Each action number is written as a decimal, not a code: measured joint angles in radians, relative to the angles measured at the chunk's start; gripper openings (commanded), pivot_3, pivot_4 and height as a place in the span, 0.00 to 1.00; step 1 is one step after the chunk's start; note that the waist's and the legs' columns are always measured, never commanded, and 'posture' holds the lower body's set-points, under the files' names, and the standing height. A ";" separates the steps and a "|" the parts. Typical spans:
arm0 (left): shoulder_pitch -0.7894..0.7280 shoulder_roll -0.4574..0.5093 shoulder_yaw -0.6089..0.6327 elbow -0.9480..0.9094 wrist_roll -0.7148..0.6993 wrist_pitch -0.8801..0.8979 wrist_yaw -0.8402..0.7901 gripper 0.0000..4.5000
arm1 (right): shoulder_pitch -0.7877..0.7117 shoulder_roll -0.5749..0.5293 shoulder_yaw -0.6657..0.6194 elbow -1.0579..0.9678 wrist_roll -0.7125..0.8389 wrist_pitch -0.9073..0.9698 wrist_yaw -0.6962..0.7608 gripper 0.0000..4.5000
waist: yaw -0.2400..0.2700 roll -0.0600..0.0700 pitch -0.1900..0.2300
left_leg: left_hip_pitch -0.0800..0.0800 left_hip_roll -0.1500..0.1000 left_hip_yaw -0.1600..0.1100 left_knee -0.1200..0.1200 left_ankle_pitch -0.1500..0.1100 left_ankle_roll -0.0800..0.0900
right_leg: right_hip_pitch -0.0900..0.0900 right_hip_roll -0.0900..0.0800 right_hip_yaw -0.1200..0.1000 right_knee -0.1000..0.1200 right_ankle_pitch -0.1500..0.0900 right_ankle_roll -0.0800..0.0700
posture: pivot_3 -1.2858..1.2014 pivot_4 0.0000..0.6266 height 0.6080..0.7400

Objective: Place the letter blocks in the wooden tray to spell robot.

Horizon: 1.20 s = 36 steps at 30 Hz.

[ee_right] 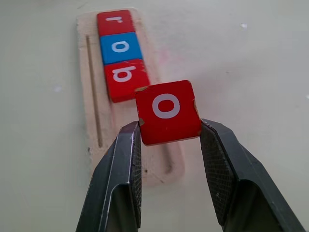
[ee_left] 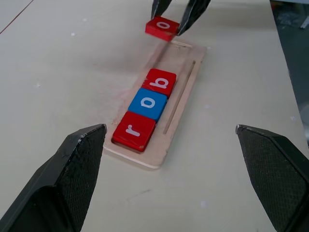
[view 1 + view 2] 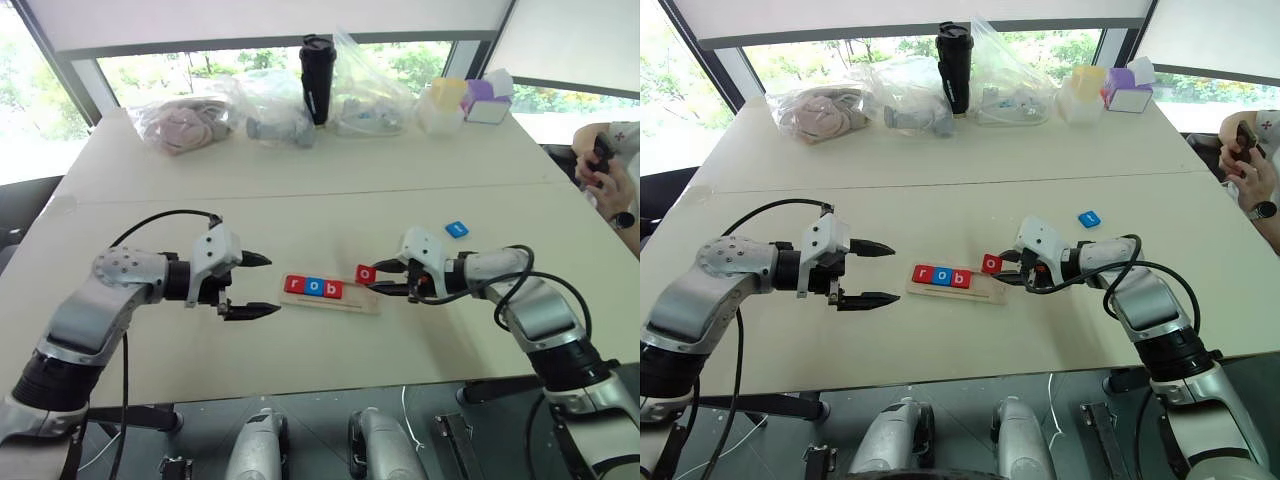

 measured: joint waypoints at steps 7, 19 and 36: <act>0.035 -0.007 -0.002 -0.007 0.000 0.000 0.019 1.00 | -0.039 0.001 0.048 -0.001 -0.007 0.015 0.032 0.26 | -0.002 0.000 0.000 | 0.000 0.000 0.000 0.000 0.000 0.000 | 0.000 0.001 0.000 0.000 0.000 0.000 | 0.52 0.24 1.00; 0.074 -0.007 -0.002 -0.043 0.000 0.001 0.061 1.00 | -0.063 0.015 0.116 0.023 -0.040 0.040 0.049 0.26 | -0.002 0.000 0.000 | 0.000 0.000 0.000 0.000 0.000 0.000 | 0.000 0.000 0.000 0.000 0.000 0.000 | 0.52 0.24 1.00; 0.090 -0.011 -0.002 -0.043 0.000 0.001 0.084 1.00 | -0.074 0.034 0.132 0.062 -0.079 0.035 0.031 0.26 | -0.002 0.000 0.000 | 0.000 0.000 0.000 0.000 0.000 0.000 | 0.000 0.000 0.000 0.000 0.000 0.000 | 0.52 0.24 1.00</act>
